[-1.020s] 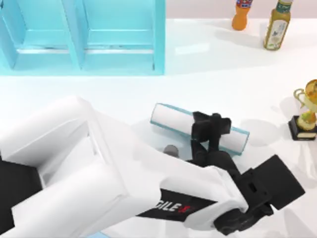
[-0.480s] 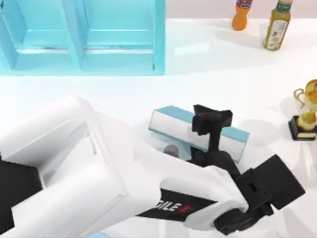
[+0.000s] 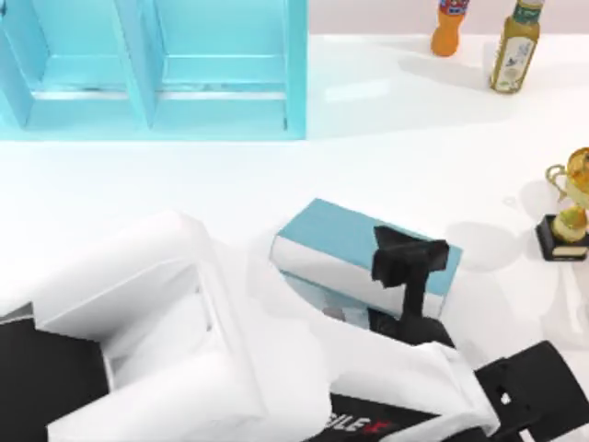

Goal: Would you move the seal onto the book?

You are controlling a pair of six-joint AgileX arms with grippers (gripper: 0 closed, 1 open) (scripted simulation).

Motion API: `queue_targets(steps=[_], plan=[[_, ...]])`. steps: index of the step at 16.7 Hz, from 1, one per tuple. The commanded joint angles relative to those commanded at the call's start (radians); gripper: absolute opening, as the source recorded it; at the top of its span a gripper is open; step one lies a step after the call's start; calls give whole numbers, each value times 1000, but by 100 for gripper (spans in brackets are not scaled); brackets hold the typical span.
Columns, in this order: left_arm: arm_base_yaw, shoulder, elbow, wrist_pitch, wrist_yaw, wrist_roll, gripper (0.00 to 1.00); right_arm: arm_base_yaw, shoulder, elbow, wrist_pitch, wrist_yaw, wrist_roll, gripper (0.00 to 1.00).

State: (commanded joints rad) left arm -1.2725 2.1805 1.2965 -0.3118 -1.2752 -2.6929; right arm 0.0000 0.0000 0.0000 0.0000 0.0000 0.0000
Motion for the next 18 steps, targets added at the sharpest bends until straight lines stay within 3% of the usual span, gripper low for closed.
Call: queue_targets(steps=[11,14,18], plan=[[-249,77,179,-976,27,-903,100,0,0,0,0,0,0,100],[-285,94,200,-1119,40,-1046,100,0,0,0,0,0,0,100],[-297,98,207,-1167,45,-1093,100,0,0,0,0,0,0,100]])
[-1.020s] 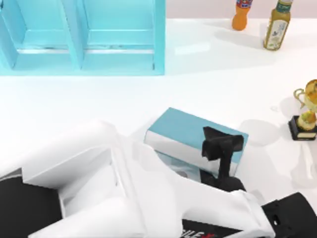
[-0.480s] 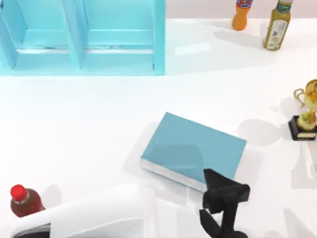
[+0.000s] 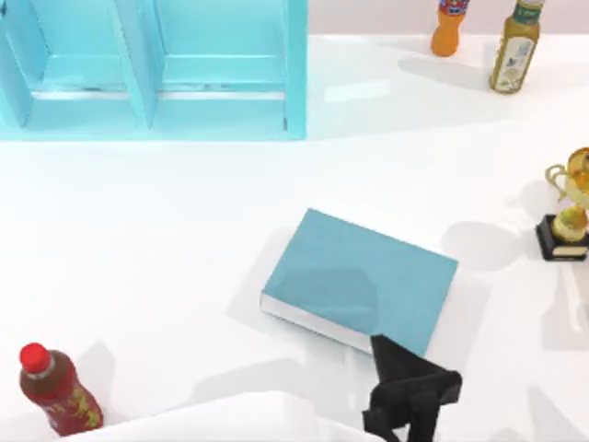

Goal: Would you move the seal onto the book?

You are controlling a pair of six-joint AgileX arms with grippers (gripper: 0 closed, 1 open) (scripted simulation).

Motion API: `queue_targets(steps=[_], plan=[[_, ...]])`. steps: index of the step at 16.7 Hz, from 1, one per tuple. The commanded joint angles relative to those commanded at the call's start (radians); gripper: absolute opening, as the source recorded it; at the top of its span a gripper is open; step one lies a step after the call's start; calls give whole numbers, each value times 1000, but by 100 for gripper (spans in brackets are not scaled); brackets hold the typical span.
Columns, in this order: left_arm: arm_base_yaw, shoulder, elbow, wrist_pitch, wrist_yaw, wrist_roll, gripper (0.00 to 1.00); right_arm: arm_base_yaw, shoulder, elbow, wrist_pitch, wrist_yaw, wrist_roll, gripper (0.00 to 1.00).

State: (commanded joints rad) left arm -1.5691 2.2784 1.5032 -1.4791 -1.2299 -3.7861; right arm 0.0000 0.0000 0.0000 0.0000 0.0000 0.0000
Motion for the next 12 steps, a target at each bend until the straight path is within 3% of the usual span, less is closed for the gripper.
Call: queue_targets(steps=[7,12], plan=[[29,-39,-13,25,15,56,100,0,0,0,0,0,0,100],[150,-239,-91,149,102,364,100,0,0,0,0,0,0,100]])
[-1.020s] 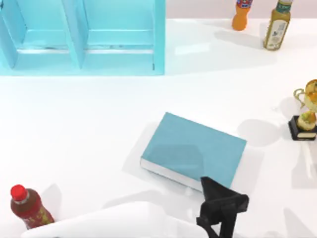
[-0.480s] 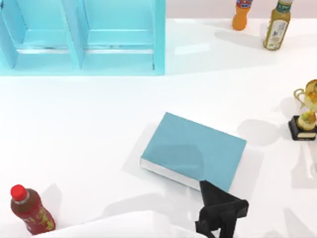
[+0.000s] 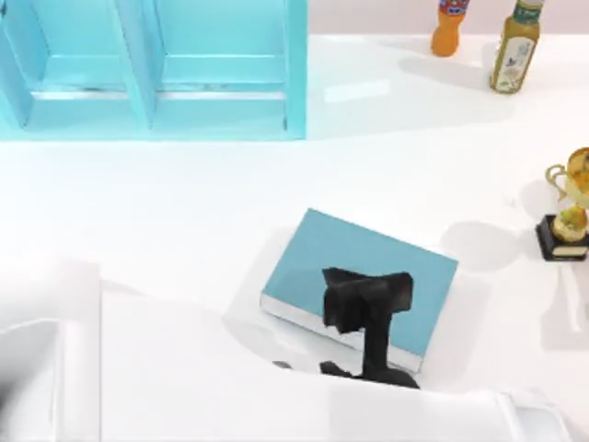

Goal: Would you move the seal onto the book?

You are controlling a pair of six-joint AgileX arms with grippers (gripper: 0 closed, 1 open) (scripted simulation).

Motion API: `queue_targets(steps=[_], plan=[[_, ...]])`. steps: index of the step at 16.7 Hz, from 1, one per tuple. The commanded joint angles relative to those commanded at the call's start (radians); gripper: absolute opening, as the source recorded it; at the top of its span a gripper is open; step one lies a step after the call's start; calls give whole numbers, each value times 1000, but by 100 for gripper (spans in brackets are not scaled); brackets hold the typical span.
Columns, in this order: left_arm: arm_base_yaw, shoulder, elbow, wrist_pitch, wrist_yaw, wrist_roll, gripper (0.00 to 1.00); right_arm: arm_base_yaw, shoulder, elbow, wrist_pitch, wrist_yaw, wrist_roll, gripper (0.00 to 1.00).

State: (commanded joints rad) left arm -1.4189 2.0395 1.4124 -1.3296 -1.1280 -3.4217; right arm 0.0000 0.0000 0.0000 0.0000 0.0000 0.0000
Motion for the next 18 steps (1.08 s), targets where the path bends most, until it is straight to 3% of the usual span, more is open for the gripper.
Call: queue_targets(steps=[6,18], plan=[[253,-405,-207,245,182,699,100,0,0,0,0,0,0,100],[957,-1432,-891,910,739,2539,100,0,0,0,0,0,0,100]])
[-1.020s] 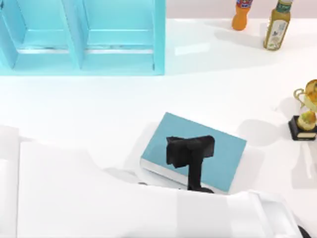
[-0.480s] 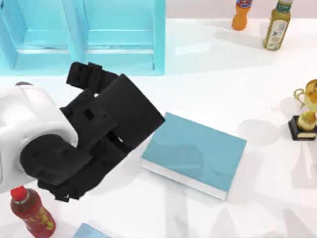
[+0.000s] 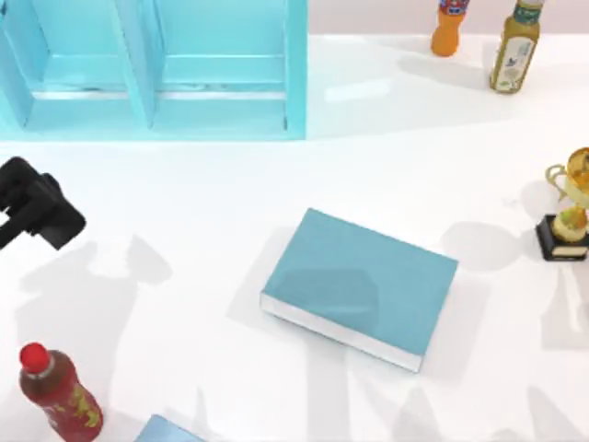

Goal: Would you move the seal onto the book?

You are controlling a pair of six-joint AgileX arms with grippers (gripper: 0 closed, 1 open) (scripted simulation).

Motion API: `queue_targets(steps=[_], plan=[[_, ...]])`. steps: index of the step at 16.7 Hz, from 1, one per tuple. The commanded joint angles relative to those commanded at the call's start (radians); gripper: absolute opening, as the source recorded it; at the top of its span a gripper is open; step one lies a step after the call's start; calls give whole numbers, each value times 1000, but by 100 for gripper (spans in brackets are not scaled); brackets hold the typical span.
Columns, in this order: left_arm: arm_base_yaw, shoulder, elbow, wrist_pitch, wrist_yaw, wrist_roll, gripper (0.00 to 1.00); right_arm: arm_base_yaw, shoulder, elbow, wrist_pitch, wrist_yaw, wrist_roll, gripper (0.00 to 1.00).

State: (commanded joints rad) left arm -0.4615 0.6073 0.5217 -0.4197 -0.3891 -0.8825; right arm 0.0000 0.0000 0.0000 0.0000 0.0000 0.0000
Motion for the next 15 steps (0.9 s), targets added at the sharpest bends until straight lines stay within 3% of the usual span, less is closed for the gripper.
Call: queue_targets(steps=[3,7,11,15], plan=[[171,-227,-181,157,143,359,100,0,0,0,0,0,0,100],[349,-462,-382,319,294,692,100,0,0,0,0,0,0,100],[447,-589,-503,407,376,859,100,0,0,0,0,0,0,100],[462,-607,-522,420,389,882,100,0,0,0,0,0,0,100]])
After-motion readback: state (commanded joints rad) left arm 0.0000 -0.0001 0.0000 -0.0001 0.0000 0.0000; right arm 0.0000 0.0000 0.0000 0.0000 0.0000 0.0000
